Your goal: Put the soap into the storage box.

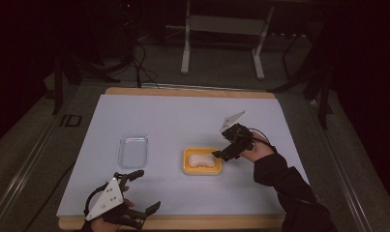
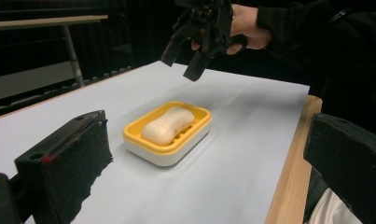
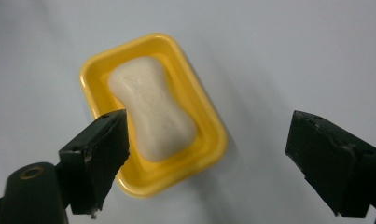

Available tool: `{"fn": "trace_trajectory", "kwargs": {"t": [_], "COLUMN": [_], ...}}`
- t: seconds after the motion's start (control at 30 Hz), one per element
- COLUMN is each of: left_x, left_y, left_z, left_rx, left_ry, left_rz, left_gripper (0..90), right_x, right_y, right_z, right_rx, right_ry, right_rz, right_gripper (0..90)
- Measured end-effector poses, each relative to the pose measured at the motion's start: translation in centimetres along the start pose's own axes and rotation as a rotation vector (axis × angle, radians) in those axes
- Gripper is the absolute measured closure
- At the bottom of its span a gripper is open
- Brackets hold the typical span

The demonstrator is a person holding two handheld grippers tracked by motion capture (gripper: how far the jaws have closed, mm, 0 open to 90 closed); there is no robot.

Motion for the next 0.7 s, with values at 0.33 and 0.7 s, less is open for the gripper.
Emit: {"fn": "trace_trajectory", "kwargs": {"t": [0.33, 0.7], "left_x": [0.0, -0.1], "left_y": [0.0, 0.0], "left_z": [0.0, 0.0], "left_rx": [-0.002, 0.003], "left_ry": [-0.001, 0.004], "left_rz": [0.001, 0.002], "left_gripper": [0.7, 0.7], "right_x": [0.1, 0.2], "right_y": [2.6, 6.3], "right_z": [0.8, 1.5], "right_rx": [-0.027, -0.092], "right_ry": [0.071, 0.164], "right_rz": [-0.087, -0.251], "right_gripper": [11.6, 11.3]}}
Point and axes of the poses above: each handheld gripper's, and its own axes: z roughly backward along the jaws, y roughly out of its underside, x roughly to its left, the point moved 1 cm from there along -z, roughly forward along the jaws, and after that the axes turned 1 degree about z, right-handed, at the moved point
